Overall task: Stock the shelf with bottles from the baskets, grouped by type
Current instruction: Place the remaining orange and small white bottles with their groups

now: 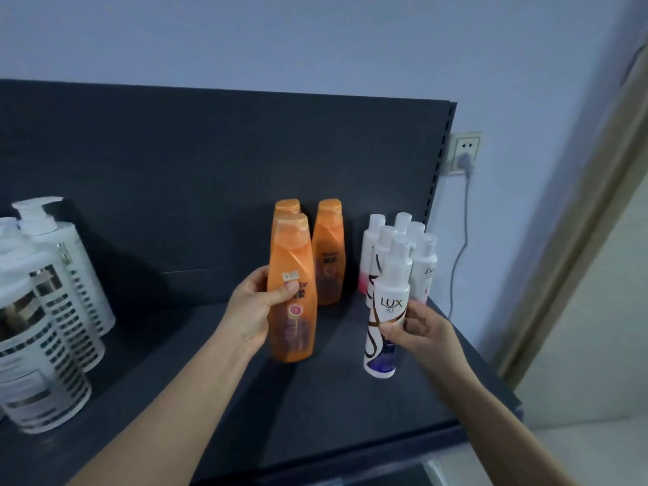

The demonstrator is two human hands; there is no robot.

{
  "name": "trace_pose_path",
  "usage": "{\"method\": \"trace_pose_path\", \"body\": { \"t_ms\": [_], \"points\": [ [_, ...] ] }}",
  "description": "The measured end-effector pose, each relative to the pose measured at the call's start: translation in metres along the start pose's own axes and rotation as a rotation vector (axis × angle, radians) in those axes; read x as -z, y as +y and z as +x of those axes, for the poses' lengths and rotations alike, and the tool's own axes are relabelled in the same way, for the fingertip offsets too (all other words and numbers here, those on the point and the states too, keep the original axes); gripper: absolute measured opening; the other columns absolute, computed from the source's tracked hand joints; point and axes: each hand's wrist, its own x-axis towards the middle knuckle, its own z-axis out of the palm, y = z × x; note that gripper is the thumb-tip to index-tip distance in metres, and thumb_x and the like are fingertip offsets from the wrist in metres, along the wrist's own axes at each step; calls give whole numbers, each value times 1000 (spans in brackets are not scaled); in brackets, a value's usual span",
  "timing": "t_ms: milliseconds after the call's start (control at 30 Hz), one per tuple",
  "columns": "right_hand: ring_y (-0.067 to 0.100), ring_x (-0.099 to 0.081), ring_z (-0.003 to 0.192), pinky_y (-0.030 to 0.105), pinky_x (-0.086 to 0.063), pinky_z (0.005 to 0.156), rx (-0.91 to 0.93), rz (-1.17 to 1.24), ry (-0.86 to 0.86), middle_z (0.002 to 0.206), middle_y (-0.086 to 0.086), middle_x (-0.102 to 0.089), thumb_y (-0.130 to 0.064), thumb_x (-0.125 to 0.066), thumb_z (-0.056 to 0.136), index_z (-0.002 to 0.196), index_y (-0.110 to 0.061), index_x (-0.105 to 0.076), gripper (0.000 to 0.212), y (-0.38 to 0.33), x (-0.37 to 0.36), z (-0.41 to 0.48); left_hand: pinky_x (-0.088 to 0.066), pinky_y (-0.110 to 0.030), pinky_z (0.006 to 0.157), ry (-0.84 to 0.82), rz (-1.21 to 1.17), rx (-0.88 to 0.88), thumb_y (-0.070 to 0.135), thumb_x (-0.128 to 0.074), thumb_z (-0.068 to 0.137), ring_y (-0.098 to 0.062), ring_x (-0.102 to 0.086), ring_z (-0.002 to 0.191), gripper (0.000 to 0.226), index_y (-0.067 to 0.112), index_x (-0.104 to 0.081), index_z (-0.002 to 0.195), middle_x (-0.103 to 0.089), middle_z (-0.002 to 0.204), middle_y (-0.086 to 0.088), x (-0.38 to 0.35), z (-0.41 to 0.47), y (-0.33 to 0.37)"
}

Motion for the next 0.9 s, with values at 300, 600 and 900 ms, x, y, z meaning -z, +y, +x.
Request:
{"method": "trace_pose_path", "body": {
  "t_ms": [300, 600, 900],
  "points": [
    [14, -73, 86, 21, -55, 71, -17, -80, -32, 92, 0, -78, 1, -69, 85, 106, -19, -70, 29, 14, 40, 32, -53, -34, 73, 63, 2, -11, -9, -69, 75, -20, -68, 87, 33, 13, -63, 100, -73, 91, -5, -18, 38, -21],
    [9, -70, 97, 21, -54, 80, 43, -68, -117, 105, -7, -75, 1, -69, 86, 117, -18, -65, 37, 22, 57, 51, -52, -30, 73, 113, 46, -69, -7, -67, 79, -17, -68, 90, 39, 13, -61, 112, -71, 99, -5, -21, 53, -31],
    [2, -66, 84, 24, -54, 74, 153, -422, -87, 96, -21, -71, -26, -79, 77, 110, -43, -59, 41, 29, 61, 51, -47, -31, 92, 162, 528, -147, 0, -78, 74, -11, -62, 103, 55, 21, -59, 122, -68, 109, 4, -7, 51, -34]
  ]
}}
